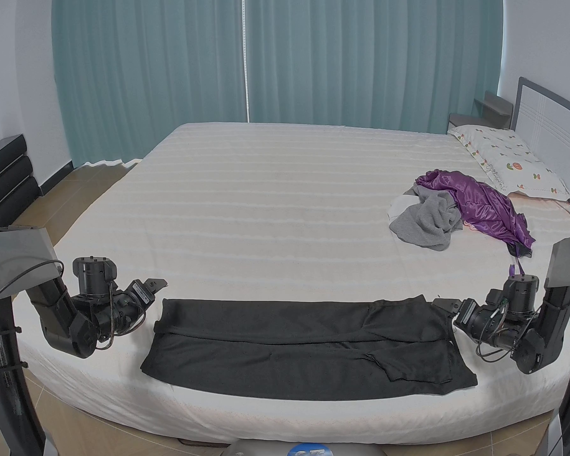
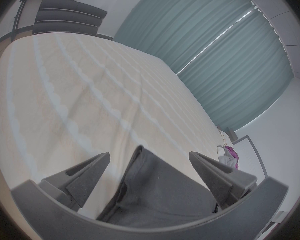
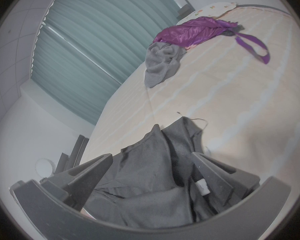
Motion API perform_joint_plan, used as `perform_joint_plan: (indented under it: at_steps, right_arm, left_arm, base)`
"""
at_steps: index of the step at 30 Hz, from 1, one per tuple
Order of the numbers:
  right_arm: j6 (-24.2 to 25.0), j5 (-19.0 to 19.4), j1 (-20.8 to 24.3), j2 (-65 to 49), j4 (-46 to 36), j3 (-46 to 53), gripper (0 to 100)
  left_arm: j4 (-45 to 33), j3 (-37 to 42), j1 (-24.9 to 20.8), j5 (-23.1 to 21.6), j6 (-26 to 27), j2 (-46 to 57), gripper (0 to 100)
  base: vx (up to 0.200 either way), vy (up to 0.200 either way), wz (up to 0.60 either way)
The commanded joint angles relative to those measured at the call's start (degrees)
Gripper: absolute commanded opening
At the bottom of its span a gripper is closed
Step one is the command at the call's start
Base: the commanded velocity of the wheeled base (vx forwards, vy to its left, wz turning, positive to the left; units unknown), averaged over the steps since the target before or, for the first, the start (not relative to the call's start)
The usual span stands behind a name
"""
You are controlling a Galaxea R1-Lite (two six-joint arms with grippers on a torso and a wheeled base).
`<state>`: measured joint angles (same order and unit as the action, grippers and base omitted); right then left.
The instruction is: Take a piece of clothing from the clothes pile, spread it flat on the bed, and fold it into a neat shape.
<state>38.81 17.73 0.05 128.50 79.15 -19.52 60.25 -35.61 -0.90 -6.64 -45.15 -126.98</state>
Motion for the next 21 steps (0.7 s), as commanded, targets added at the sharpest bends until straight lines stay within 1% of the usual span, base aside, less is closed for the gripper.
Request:
perform_joint_plan:
  at_steps: [1,2,3,6,9,17,21]
  right_arm:
    - [1.61,-0.32,-2.69,-5.63,2.23,5.63,100]
    - [3.9,-0.32,-3.04,-6.86,2.41,7.21,100]
    - [3.9,-0.32,-3.04,-6.86,2.41,7.21,100]
    - [8.91,-0.23,-3.3,-8.27,3.38,9.59,100]
    - [12.25,0.03,-3.39,-7.12,5.13,10.2,100]
    - [14.97,0.47,-4.36,-4.05,5.75,10.38,100]
    - [15.94,1.87,-4.36,-3.61,6.01,10.46,100]
  left_arm:
    - [0.05,4.14,-1.38,0.05,-0.37,3.67,100]
    - [0.05,4.85,-1.56,0.14,-0.37,3.75,100]
    - [0.05,4.85,-1.56,0.14,-0.37,3.75,100]
    - [0.31,5.46,-2.35,0.23,-1.52,4.02,100]
    - [0.66,5.99,-2.79,0.23,-1.96,4.02,100]
    - [2.86,7.75,-2.79,-0.3,-1.6,4.11,100]
    - [2.86,8.1,-2.97,-0.83,-1.43,4.02,100]
  base:
    - [0.0,0.0,0.0]
    - [0.0,0.0,0.0]
    - [0.0,0.0,0.0]
    - [0.0,0.0,0.0]
    - [-0.2,0.0,0.0]
    - [0.0,0.0,0.0]
    - [0.0,0.0,0.0]
